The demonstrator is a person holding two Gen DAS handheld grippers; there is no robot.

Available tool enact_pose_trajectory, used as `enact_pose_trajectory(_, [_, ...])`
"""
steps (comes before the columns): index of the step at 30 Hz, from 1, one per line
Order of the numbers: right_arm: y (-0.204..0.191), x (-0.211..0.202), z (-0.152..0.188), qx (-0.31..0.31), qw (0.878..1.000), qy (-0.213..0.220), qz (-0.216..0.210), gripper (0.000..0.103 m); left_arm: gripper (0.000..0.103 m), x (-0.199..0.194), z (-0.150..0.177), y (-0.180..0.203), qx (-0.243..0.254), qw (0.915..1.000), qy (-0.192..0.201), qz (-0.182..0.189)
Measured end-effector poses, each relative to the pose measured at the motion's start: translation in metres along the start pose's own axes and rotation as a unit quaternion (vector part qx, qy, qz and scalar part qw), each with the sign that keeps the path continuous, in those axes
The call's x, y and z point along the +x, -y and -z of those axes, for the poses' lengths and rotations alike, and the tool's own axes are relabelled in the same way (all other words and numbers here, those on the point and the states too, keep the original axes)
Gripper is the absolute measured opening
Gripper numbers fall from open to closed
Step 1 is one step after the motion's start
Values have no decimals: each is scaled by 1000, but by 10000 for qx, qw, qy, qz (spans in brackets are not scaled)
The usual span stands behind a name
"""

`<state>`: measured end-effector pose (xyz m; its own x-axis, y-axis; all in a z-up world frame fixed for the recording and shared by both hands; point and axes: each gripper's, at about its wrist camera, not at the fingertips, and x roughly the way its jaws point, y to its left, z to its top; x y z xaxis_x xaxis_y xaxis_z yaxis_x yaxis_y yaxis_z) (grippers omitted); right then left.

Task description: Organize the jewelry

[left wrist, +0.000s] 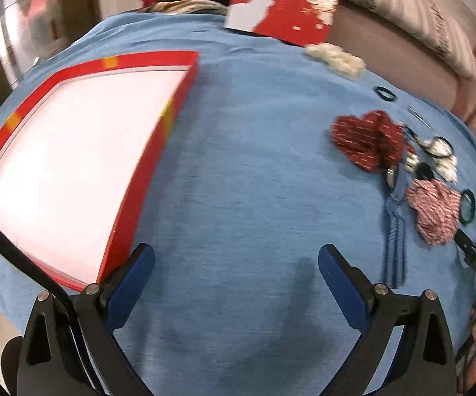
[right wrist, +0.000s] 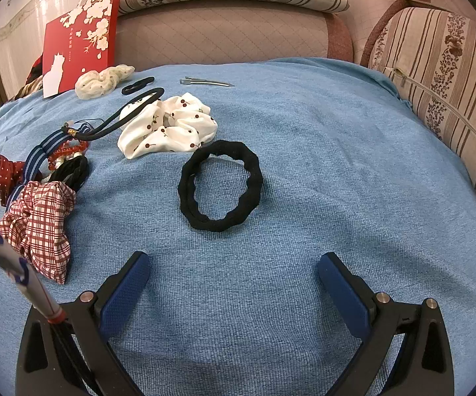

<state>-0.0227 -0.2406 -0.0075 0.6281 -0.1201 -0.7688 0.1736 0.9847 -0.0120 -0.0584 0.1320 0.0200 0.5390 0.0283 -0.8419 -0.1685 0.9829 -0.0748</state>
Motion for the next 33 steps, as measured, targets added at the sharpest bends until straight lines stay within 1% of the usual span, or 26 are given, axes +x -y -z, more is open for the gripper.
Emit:
enact_pose_trajectory(5, [-2,0,1,0,10000,-11,-1,103,100,-11,8,-18,-139,9997,42,-188])
enact_pose_trajectory(9, [0,-1,-1,-14,9999,-131,-62,103,100,-33,19,-16,-110,9993,172,-309])
enact_pose_trajectory(10, [1,-1,-1,-30,9997,-205,-86,103,100,-40,22,-13,-80,9993,214,-285])
enact_pose_trajectory(13, [1,0,-5,16,9981,-608,-130,103,100,-54,29,-5,20,9990,326,-300])
enact_pose_trajectory(15, [2,1,-5,177,9969,-755,-92,103,100,-61,33,-2,93,9991,343,-237])
enact_pose_trajectory(18, [-1,-1,-3,195,9967,-787,-40,103,100,-68,40,4,112,9995,283,-79])
enact_pose_trajectory(21, [-6,-5,-1,-46,9970,-775,40,103,100,-78,45,11,173,9992,351,38])
enact_pose_trajectory(22, [-7,-8,-1,-105,9961,-866,116,103,100,-81,46,14,222,9991,365,58])
enact_pose_trajectory(23, [-8,-11,-2,-96,9953,-937,218,102,100,-84,47,16,277,9989,376,77])
enact_pose_trajectory(24, [-10,-18,-1,-70,9949,-959,301,97,100,-86,48,18,301,9988,380,91])
enact_pose_trajectory(25, [-11,-30,0,-59,9955,-885,342,92,100,-88,49,17,302,9987,383,128])
enact_pose_trajectory(26, [-17,-44,1,-100,9969,-729,264,86,100,-90,50,16,298,9987,388,175])
enact_pose_trajectory(28, [-33,-70,-1,-279,9986,-443,35,85,100,-93,51,15,293,9984,422,232])
enact_pose_trajectory(29, [-47,-86,-5,-455,9985,-253,-140,83,100,-94,52,14,288,9983,443,244])
enact_pose_trajectory(31, [-67,-104,-12,-664,9967,-20,-464,83,100,-94,51,12,258,9983,456,256])
enact_pose_trajectory(32, [-82,-114,-20,-722,9944,84,-766,83,100,-94,51,12,248,9983,456,269])
enact_pose_trajectory(33, [-92,-117,-26,-720,9926,94,-971,83,100,-94,51,10,245,9982,459,294])
